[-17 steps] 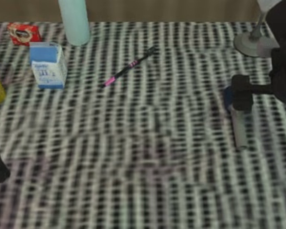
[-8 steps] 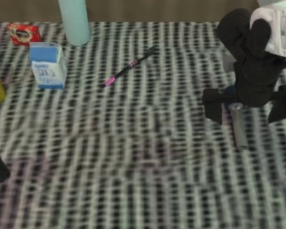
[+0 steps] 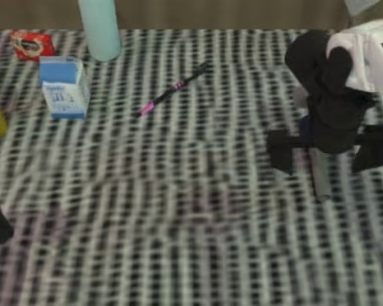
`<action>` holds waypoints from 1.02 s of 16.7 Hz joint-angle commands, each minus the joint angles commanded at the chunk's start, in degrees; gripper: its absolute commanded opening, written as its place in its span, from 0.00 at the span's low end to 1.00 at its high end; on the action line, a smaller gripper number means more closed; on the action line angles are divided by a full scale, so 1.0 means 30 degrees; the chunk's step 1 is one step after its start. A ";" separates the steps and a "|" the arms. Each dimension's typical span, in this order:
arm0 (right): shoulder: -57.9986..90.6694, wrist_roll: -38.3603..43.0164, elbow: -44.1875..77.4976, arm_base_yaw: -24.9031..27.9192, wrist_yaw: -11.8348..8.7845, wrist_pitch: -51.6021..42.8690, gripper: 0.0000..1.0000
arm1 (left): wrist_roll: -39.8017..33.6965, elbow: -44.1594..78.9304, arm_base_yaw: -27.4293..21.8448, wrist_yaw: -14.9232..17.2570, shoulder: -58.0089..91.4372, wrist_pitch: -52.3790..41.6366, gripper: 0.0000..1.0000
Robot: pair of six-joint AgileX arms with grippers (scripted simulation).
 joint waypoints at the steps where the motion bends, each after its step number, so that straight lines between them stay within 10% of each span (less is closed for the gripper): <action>1: 0.0410 -0.0058 -0.0379 -0.0068 -0.0001 0.0848 1.00 | 0.0000 0.0000 0.0000 0.0000 0.0000 0.0000 1.00; 10: 0.2259 -0.0336 -0.2103 -0.0374 0.0000 0.4422 1.00 | 0.0000 0.0000 0.0000 0.0000 0.0000 0.0000 1.00; 17: 0.2259 -0.0336 -0.2103 -0.0374 0.0000 0.4422 0.47 | 0.0000 0.0000 0.0000 0.0000 0.0000 0.0000 1.00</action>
